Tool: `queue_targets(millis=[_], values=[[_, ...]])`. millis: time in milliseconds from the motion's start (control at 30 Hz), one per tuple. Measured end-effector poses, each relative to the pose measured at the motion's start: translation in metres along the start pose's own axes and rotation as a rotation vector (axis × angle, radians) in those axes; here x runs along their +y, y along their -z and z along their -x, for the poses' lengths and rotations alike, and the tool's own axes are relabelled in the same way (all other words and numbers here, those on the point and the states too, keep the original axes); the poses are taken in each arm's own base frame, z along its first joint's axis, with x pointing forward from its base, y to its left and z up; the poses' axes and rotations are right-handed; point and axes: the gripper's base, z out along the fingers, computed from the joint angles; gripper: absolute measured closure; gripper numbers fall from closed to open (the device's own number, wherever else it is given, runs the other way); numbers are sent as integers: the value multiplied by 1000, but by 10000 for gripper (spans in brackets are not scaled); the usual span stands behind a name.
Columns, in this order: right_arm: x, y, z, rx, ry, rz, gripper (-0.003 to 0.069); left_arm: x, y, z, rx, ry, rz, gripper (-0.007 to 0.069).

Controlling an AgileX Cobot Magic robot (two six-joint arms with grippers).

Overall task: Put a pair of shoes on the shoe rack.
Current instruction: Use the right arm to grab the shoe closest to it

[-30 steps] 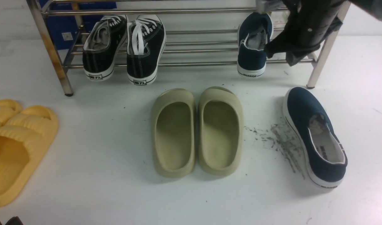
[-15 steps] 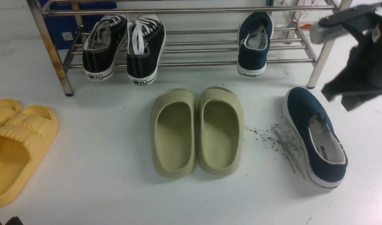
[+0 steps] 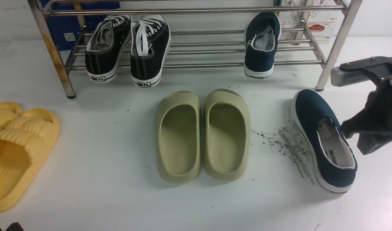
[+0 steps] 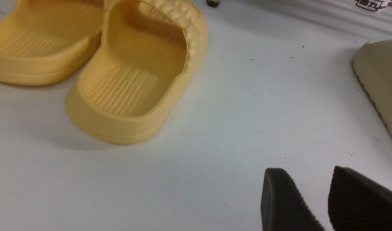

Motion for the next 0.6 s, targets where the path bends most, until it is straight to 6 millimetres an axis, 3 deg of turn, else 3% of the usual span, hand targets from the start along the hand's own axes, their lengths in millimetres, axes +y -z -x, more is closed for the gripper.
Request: queue_targets(millis=[133,300,333,433,600], values=[[3,-9,3,18,15,9,539,0,0,0,0,0,0,386],[21,-13,8,-14,91,-4,329,0,0,0,0,0,0,386],[22,-13,8,-15,93,-5,329,0,0,0,0,0,0,386],[24,-18,12,-32,95,-34,186,0,0,0,0,0,0,386],[20,-31,17,-16,73,-76,116,0,0,0,0,0,0,386]])
